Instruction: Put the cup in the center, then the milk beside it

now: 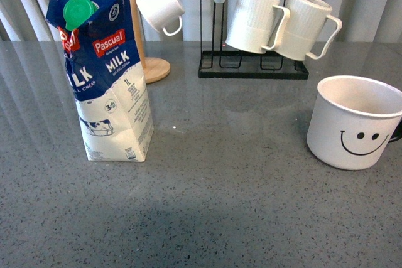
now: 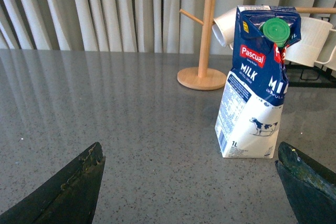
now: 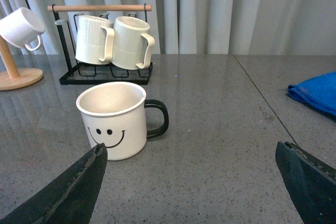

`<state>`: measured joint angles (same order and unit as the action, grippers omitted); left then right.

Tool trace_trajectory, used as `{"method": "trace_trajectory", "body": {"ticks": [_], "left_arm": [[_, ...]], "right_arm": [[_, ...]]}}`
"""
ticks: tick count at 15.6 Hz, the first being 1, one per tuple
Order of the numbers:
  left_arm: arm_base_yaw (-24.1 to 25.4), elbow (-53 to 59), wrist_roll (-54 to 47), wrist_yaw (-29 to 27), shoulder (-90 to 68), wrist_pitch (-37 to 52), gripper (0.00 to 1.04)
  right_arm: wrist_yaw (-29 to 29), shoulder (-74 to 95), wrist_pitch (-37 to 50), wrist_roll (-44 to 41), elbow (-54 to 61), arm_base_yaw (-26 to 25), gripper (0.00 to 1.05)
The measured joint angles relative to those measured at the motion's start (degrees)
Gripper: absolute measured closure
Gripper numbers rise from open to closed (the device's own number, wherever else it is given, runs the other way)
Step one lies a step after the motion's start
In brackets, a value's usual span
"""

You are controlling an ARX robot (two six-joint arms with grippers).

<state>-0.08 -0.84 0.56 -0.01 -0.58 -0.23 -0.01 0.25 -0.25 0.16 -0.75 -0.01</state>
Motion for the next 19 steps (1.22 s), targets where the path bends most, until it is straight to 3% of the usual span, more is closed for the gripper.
{"method": "trace_trajectory", "body": {"ticks": [19], "left_arm": [[0.0,0.0,0.0,0.0,0.0,0.0,0.07]], "right_arm": [[-0.02,0.0,0.0,0.0,0.0,0.0,0.07]]}}
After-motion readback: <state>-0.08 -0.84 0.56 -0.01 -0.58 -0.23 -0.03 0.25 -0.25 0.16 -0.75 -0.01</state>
